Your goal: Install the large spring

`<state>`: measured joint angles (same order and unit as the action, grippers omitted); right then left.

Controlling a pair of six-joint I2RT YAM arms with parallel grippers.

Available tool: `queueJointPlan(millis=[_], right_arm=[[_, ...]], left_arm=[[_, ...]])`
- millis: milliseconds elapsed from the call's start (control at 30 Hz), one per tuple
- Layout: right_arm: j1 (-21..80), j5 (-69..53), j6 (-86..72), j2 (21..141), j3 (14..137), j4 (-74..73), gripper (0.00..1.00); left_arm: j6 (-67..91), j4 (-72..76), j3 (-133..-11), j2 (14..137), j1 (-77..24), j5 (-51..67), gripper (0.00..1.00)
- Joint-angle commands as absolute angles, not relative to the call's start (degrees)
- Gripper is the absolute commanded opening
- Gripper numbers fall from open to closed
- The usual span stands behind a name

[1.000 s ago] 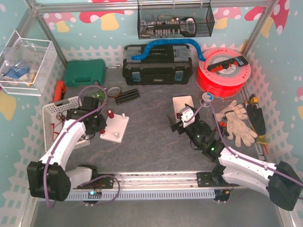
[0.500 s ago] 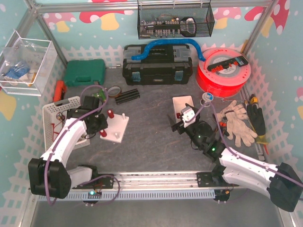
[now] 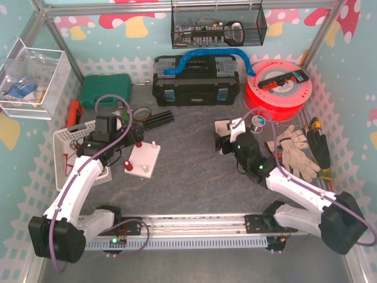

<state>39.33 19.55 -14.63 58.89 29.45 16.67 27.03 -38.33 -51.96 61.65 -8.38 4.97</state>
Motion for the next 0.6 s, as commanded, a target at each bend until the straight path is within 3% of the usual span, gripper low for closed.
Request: queueJointPlan(millis=[0,133,400,567], right_arm=[[34.65,15.77,-26.10,63.82,35.61,1.48,0.99],[30.97,9.60,-26.70,66.76,39.42,-7.01,0.94],[26.39,8.10,-26.19,74.45,49.20,-21.58,0.57],[25.63,10.01,-25.49,81.44,54.95,-25.62,0.38]], left_arm=[[25.22,-18.91,-48.56,60.11,-9.85,11.20,0.99],[27.68,-7.90,-45.79,59.80,-11.01,15.52,0.99],[28.88,8.51,-43.96,64.23,-23.01,7.22,0.99],[27.14,15.76,-41.89,69.32,-27.12,5.82,0.99]])
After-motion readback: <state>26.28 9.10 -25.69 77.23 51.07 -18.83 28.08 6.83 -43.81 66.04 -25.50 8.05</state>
